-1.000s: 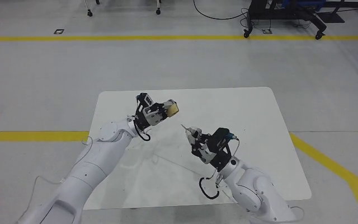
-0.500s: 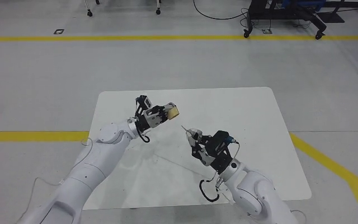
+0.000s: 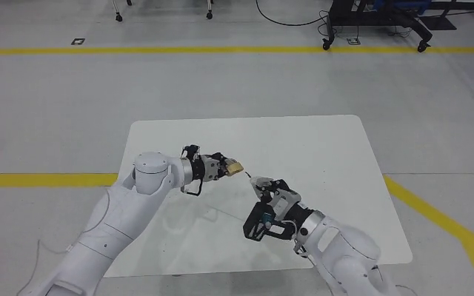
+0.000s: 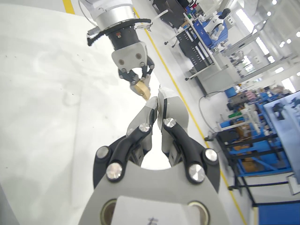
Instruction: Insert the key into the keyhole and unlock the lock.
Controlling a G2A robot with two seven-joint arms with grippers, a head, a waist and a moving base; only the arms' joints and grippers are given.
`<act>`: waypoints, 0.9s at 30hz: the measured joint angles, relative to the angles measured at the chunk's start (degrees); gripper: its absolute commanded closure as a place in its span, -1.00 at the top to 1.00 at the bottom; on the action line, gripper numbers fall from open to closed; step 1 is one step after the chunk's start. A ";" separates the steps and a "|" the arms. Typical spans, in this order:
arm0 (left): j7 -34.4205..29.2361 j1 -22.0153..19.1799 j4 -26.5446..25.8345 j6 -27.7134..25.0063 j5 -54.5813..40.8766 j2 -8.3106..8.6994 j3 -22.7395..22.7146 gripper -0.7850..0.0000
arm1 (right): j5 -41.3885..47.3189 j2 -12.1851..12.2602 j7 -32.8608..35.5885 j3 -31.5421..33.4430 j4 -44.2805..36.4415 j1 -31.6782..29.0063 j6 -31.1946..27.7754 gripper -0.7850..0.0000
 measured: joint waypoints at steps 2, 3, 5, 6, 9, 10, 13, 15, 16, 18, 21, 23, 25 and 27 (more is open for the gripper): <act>0.56 -0.07 0.70 2.59 -3.11 -0.38 0.01 -1.00 | -6.38 0.32 -0.39 -1.38 -0.77 -0.29 -0.98 -1.00; 1.16 -0.31 1.22 3.34 -3.83 -0.61 0.24 -1.00 | -10.00 0.48 -0.87 -2.35 -0.86 -0.34 -1.64 -1.00; 1.76 -0.57 1.94 3.24 -3.93 -0.93 0.69 -1.00 | -14.88 0.68 -1.03 -3.66 -0.63 -0.22 -2.68 -1.00; 1.91 -0.69 2.25 2.75 -3.84 -1.10 0.91 -1.00 | -17.37 0.75 -1.12 -4.58 -0.41 -0.11 -3.16 -1.00; 2.28 -0.74 2.49 1.06 -4.04 -1.41 0.87 -1.00 | -20.57 0.72 -2.05 -6.84 0.45 0.31 -3.76 -1.00; 2.49 -0.68 2.42 0.54 -4.02 -1.48 0.82 -1.00 | -21.37 0.70 -2.19 -7.47 0.83 0.56 -3.99 -1.00; 3.41 -0.45 1.69 -0.84 -2.37 -1.57 1.01 -1.00 | -23.57 0.56 -2.27 -9.26 2.11 1.56 -4.29 -1.00; 3.51 -0.08 1.07 -1.10 -1.46 -1.58 1.13 -1.00 | -25.06 0.45 -1.56 -10.06 3.02 2.30 -4.72 -1.00; 3.56 0.09 0.82 -1.00 -1.15 -1.58 1.16 -1.00 | -25.97 0.42 -0.98 -10.41 3.39 2.61 -5.10 -1.00; 3.89 0.35 0.25 -0.59 -0.31 -1.53 1.11 -1.00 | -27.99 0.30 0.39 -11.27 4.03 3.22 -5.76 -1.00; 4.10 0.79 -0.45 -0.14 0.00 -1.45 0.60 -1.00 | -29.08 0.10 1.68 -12.03 4.77 3.67 -6.26 -1.00; 4.11 1.00 -0.81 0.23 0.27 -1.41 0.39 -1.00 | -28.92 -0.03 1.91 -12.22 5.08 3.90 -6.40 -1.00; 4.00 1.27 -1.26 0.67 0.73 -1.37 0.33 -1.00 | -28.64 -0.15 1.93 -12.24 5.40 4.14 -6.45 -1.00; 3.82 1.55 -1.73 1.04 1.08 -1.36 0.31 -1.00 | -28.49 -0.25 1.97 -12.19 5.73 4.36 -6.53 -1.00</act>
